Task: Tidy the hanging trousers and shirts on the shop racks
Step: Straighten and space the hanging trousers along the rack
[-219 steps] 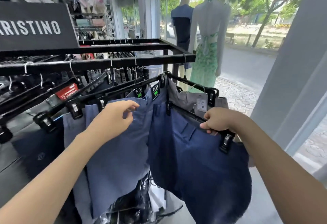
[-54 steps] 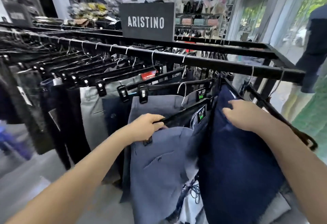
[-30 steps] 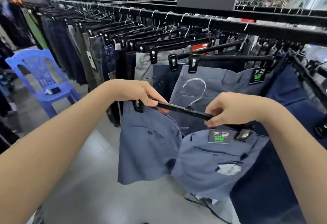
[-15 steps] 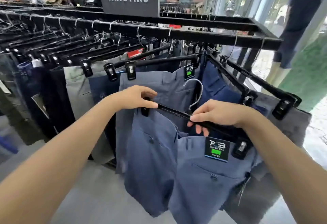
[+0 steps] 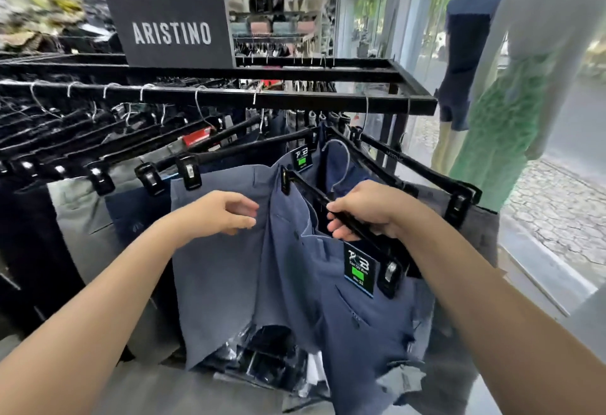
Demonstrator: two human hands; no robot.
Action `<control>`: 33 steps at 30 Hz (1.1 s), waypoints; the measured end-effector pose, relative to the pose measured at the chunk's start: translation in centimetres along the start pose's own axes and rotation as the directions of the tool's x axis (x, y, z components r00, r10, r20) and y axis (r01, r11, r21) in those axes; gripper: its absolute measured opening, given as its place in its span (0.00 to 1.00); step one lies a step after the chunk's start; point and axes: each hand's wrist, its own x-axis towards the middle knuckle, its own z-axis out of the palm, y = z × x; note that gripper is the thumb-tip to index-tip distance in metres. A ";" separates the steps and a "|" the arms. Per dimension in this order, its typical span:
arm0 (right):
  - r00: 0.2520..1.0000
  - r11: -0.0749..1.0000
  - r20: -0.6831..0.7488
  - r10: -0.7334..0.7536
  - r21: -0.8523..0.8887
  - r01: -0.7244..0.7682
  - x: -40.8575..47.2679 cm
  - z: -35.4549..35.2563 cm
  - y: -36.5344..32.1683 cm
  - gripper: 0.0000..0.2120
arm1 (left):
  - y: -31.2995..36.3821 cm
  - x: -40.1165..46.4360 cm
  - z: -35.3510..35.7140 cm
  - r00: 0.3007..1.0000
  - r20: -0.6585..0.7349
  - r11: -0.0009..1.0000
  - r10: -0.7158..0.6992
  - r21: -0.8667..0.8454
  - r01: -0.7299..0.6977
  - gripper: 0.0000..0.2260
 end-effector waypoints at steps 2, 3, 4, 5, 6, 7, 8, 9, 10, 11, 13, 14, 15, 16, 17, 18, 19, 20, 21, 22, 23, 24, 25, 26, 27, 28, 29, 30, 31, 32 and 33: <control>1.000 0.999 -0.017 -0.021 0.044 0.021 0.1 0.8 -1.3 0.11 | 1.6 0.2 -0.9 0.997 -0.025 0.997 0.067 0.033 -0.066 0.09; 0.999 0.996 -0.017 -0.028 0.082 0.030 0.0 1.1 -1.9 0.11 | 2.6 0.3 -1.3 0.988 -0.079 0.990 0.131 0.071 -0.125 0.08; 0.999 0.991 -0.010 -0.034 0.130 0.035 0.1 1.4 -2.4 0.11 | 3.5 0.5 -1.8 0.964 -0.163 0.974 0.210 0.122 -0.191 0.09; 0.999 0.982 0.001 -0.040 0.182 0.039 0.1 1.7 -3.0 0.12 | 4.5 0.5 -2.2 0.919 -0.271 0.953 0.287 0.178 -0.245 0.10; 0.999 0.970 0.012 -0.046 0.238 0.042 0.1 1.9 -3.6 0.12 | 5.5 0.5 -2.7 0.852 -0.390 0.933 0.349 0.231 -0.276 0.11; 0.999 0.954 0.018 -0.051 0.296 0.044 0.1 2.2 -4.1 0.12 | 6.4 0.6 -3.2 0.775 -0.495 0.916 0.392 0.284 -0.282 0.12; 0.998 0.933 0.012 -0.056 0.356 0.048 0.1 2.5 -4.6 0.11 | 7.0 0.8 -3.8 0.704 -0.568 0.901 0.426 0.339 -0.272 0.11; 0.998 0.911 -0.005 -0.062 0.408 0.058 0.3 2.7 -5.2 0.11 | 7.3 1.2 -4.3 0.663 -0.596 0.885 0.453 0.391 -0.253 0.10; 0.997 0.891 -0.027 -0.067 0.448 0.072 0.5 3.0 -5.7 0.11 | 7.4 1.7 -4.8 0.669 -0.585 0.874 0.459 0.434 -0.220 0.09; 0.996 0.875 -0.051 -0.073 0.476 0.089 0.7 3.2 -6.2 0.10 | 7.4 2.3 -5.2 0.715 -0.549 0.869 0.434 0.463 -0.173 0.10; 0.991 0.850 -0.104 -0.083 0.511 0.125 1.2 3.6 -7.1 0.10 | 7.1 3.2 -5.4 0.834 -0.453 0.873 0.316 0.482 -0.069 0.15; 0.987 0.843 -0.132 -0.088 0.518 0.144 1.5 3.7 -7.5 0.09 | 7.1 3.5 -5.4 0.871 -0.414 0.878 0.264 0.478 -0.039 0.17; 0.983 0.838 -0.156 -0.095 0.521 0.164 1.8 3.8 -7.8 0.09 | 7.0 3.8 -5.4 0.892 -0.385 0.883 0.237 0.468 -0.032 0.18; 0.979 0.832 -0.175 -0.100 0.525 0.179 1.9 3.9 -8.1 0.09 | 7.0 4.0 -5.5 0.904 -0.362 0.891 0.227 0.453 -0.042 0.18; 0.976 0.828 -0.192 -0.100 0.528 0.189 2.0 4.0 -8.5 0.09 | 7.0 4.3 -5.6 0.916 -0.337 0.898 0.219 0.436 -0.055 0.18; 0.973 0.827 -0.209 -0.096 0.527 0.195 2.1 4.1 -8.8 0.09 | 7.0 4.4 -5.6 0.927 -0.312 0.908 0.209 0.413 -0.065 0.17; 0.970 0.827 -0.226 -0.095 0.524 0.203 2.2 4.2 -9.0 0.08 | 6.9 4.6 -5.6 0.935 -0.291 0.920 0.200 0.385 -0.077 0.16; 0.965 0.828 -0.244 -0.097 0.518 0.214 2.5 4.3 -9.3 0.08 | 6.9 4.7 -5.7 0.940 -0.278 0.932 0.197 0.351 -0.092 0.16; 0.960 0.828 -0.259 -0.102 0.512 0.226 2.9 4.4 -9.6 0.08 | 6.8 4.8 -5.8 0.943 -0.268 0.943 0.196 0.317 -0.106 0.15; 0.956 0.829 -0.273 -0.106 0.507 0.237 3.5 4.6 -9.8 0.08 | 6.7 4.8 -5.9 0.945 -0.259 0.949 0.202 0.291 -0.123 0.14; 0.952 0.831 -0.287 -0.107 0.500 0.244 4.0 4.7 -9.8 0.07 | 6.7 4.9 -5.9 0.945 -0.251 0.950 0.210 0.280 -0.137 0.14; 0.949 0.836 -0.300 -0.101 0.491 0.245 4.6 4.9 -9.8 0.07 | 6.7 4.8 -5.8 0.942 -0.253 0.946 0.222 0.291 -0.145 0.13; 0.946 0.842 -0.314 -0.087 0.484 0.238 5.3 5.1 -9.5 0.07 | 6.8 4.8 -5.6 0.930 -0.275 0.935 0.244 0.323 -0.150 0.12; 0.942 0.847 -0.328 -0.071 0.479 0.230 5.9 5.3 -9.2 0.08 | 7.0 4.7 -5.3 0.903 -0.319 0.918 0.287 0.362 -0.164 0.11; 0.939 0.850 -0.340 -0.055 0.477 0.222 6.5 5.4 -8.8 0.09 | 7.1 4.7 -5.0 0.858 -0.371 0.898 0.356 0.390 -0.204 0.10; 0.937 0.852 -0.346 -0.043 0.477 0.215 7.0 5.5 -8.3 0.09 | 7.4 4.6 -4.6 0.795 -0.414 0.873 0.443 0.400 -0.279 0.08; 0.936 0.852 -0.351 -0.038 0.478 0.214 7.3 5.6 -7.9 0.08 | 7.9 4.5 -4.3 0.724 -0.433 0.834 0.537 0.398 -0.381 0.06; 0.932 0.853 -0.361 -0.042 0.473 0.222 7.5 5.6 -7.6 0.07 | 8.6 4.4 -4.0 0.651 -0.427 0.777 0.628 0.398 -0.488 0.05; 0.925 0.859 -0.376 -0.049 0.456 0.231 7.7 5.6 -7.4 0.06 | 9.6 4.4 -3.9 0.587 -0.404 0.713 0.702 0.402 -0.575 0.05; 0.921 0.869 -0.386 -0.055 0.435 0.234 7.6 5.6 -7.3 0.06 | 10.7 4.4 -3.8 0.542 -0.376 0.659 0.752 0.411 -0.630 0.06; 0.919 0.879 -0.389 -0.057 0.417 0.230 7.4 5.5 -7.3 0.06 | 11.9 4.6 -3.7 0.521 -0.348 0.627 0.779 0.421 -0.656 0.08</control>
